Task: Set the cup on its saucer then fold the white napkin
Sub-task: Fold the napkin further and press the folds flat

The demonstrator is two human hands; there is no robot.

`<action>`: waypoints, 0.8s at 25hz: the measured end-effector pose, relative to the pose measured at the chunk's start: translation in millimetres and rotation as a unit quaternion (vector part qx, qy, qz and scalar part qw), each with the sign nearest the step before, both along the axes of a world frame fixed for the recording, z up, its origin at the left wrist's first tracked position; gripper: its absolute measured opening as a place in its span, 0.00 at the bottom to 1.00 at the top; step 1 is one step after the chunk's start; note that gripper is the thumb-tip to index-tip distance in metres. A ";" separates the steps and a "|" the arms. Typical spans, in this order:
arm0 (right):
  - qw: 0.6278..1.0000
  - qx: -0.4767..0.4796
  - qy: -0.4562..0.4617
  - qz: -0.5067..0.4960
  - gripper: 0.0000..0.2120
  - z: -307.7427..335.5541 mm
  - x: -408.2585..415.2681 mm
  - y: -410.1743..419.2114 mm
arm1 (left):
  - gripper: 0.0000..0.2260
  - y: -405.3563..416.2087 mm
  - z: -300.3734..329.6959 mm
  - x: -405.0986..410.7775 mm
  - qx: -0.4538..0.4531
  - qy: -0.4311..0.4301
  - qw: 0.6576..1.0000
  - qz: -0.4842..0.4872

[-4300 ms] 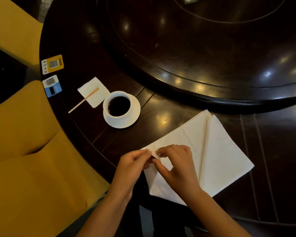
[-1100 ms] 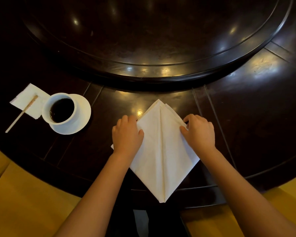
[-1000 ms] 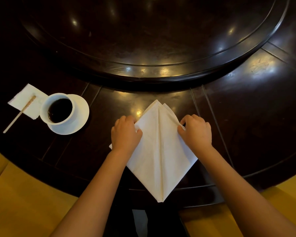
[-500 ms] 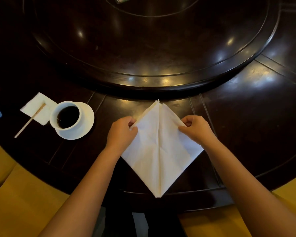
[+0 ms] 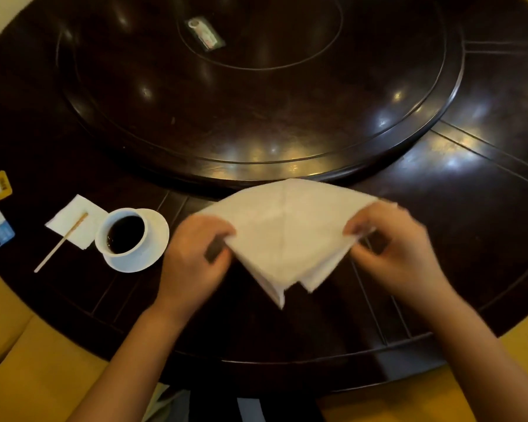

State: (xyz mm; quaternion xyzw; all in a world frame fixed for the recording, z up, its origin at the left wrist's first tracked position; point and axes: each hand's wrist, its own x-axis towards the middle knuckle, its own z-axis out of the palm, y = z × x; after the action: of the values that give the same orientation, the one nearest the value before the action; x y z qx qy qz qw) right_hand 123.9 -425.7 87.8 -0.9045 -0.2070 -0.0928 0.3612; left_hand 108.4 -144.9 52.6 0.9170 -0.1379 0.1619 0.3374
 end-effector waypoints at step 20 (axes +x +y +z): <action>0.917 -0.292 0.167 -0.215 0.31 -184.0 -16.0 34.4 | 0.30 -47.2 -146.3 0.5 0.291 0.219 0.930 0.057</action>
State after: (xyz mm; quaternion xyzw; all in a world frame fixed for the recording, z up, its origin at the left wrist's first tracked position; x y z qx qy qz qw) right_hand 107.9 -391.3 -96.2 -0.9947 0.0378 0.0492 0.0818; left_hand 109.0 -192.1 -93.7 0.9939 -0.0488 -0.0713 0.0681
